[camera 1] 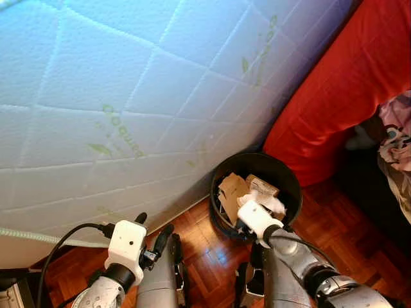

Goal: Clean up the room

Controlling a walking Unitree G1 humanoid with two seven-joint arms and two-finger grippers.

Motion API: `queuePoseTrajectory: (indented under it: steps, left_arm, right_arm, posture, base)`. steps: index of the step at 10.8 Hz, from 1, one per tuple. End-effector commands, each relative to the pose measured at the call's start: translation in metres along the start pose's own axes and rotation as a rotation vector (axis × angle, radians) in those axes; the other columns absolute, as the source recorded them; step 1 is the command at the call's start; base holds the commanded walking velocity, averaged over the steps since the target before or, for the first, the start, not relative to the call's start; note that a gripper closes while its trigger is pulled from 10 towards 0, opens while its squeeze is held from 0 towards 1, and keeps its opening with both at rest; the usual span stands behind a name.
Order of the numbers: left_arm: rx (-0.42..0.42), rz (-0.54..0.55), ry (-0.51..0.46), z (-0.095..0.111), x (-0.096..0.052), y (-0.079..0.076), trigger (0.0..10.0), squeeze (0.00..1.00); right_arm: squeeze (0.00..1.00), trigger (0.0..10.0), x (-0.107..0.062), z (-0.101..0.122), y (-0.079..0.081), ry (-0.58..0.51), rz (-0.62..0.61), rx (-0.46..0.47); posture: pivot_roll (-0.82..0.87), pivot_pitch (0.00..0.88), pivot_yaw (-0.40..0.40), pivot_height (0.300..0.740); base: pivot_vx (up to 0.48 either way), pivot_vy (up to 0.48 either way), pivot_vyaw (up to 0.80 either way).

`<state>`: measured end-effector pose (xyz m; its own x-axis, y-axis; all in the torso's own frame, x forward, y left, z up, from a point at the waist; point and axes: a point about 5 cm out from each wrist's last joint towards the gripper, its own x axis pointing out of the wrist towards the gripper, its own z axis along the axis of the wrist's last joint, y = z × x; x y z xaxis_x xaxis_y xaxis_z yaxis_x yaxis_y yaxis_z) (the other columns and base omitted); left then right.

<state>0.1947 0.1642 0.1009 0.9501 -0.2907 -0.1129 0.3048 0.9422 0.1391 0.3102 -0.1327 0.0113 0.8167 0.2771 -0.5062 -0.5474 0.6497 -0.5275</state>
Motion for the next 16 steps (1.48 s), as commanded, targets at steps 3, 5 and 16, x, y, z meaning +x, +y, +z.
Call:
queuePoseTrajectory:
  steps: [3,5,16]
  left_arm:
    - [-0.002,-0.002,0.022,-0.002,-0.006,-0.003,10.0,0.00]
    - [-0.003,-0.001,0.025,-0.002,-0.007,-0.004,10.0,0.00]
    - [-0.008,0.005,0.042,-0.004,-0.009,-0.006,10.0,0.00]
  right_arm:
    - [1.00,10.0,-0.002,-0.007,0.012,0.015,0.029,-0.244]
    - [1.00,10.0,-0.001,-0.007,0.006,0.025,-0.028,-0.328]
    - [0.00,10.0,-0.006,-0.026,0.005,0.142,-0.025,-0.785]
  posture:
    - [0.29,0.386,0.015,0.610]
    - [0.29,0.391,0.015,0.610]
    - [0.29,0.403,0.011,0.610]
  base:
    - [0.000,0.000,0.00]
    - [0.000,0.000,0.00]
    - [0.000,0.000,0.00]
